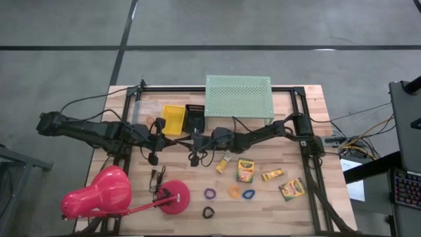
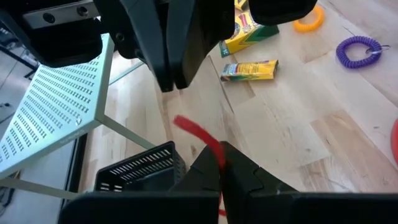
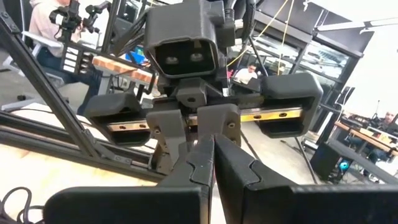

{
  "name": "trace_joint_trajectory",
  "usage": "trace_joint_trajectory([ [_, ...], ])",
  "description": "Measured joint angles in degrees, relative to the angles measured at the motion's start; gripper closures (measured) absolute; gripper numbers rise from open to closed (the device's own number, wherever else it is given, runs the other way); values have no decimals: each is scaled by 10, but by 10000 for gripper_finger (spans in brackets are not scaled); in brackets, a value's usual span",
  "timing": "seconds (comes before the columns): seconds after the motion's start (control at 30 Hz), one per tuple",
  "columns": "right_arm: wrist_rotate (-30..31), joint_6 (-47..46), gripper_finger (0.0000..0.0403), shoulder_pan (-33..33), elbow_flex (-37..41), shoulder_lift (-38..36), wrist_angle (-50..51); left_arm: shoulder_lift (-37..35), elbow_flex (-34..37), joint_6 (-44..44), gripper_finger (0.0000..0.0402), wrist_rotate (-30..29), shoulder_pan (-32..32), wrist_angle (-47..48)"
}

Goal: Pick & Place Office Desk Supplies
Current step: Put the red rubber band into the transparent bin

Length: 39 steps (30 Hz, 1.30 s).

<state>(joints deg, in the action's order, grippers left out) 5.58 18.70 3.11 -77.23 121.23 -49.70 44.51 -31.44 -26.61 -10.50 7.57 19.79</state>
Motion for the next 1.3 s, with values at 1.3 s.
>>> trace_joint_trajectory([
  [1.3, 113, -16, 355, 0, 0, -1, 2, 0, -29, 482, 401, -516, -3, 59],
])
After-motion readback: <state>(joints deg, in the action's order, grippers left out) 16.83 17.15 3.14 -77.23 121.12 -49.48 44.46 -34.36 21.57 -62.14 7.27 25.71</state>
